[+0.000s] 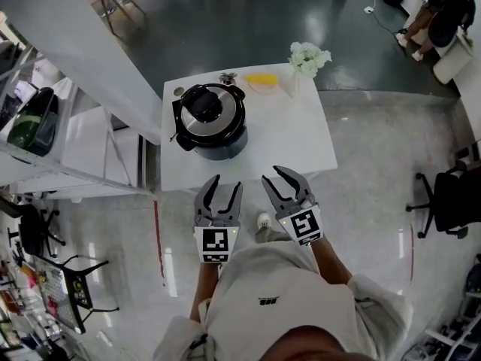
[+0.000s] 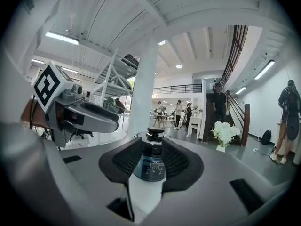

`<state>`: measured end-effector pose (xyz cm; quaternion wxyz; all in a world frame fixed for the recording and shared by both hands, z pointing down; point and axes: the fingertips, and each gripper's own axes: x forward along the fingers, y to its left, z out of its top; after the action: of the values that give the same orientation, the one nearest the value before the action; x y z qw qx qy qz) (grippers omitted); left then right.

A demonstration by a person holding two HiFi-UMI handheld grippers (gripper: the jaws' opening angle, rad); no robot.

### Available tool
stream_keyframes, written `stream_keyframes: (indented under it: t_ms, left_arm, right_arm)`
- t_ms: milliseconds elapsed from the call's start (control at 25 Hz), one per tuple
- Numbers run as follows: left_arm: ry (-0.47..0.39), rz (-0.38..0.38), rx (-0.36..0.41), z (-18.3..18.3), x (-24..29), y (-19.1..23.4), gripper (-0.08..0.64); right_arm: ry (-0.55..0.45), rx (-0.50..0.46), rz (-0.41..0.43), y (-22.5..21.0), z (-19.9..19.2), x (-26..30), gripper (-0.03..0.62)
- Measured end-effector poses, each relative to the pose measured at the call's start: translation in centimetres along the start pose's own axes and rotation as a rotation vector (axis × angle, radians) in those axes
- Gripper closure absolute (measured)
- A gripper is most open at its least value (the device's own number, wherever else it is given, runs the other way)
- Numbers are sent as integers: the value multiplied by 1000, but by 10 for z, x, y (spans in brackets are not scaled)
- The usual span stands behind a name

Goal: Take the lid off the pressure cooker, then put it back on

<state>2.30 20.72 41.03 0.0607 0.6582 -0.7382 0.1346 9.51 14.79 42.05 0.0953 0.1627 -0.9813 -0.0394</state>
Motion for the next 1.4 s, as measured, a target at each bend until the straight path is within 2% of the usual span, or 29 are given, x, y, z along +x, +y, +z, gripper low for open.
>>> stream_keyframes:
  t_ms: [280,520,840,1080,1400]
  left_arm:
    - [20,35,-1,10,31,7,337]
    - [34,54,1,15,51,17,337]
    - [41,67,-3,15,77,43,337]
    - [37,52,4,18,100,65,337]
    - [55,-7,20,19,134,97,337]
  right_arm:
    - [21,37,29,-29,3,20,463]
    - [-25,0,52,-48,5,41,463]
    - [-8,-4,68,-61,0,74,463]
    - [-7,-7,50,-72,1,101,463]
    - [17,-7,12,-86,3,141,463]
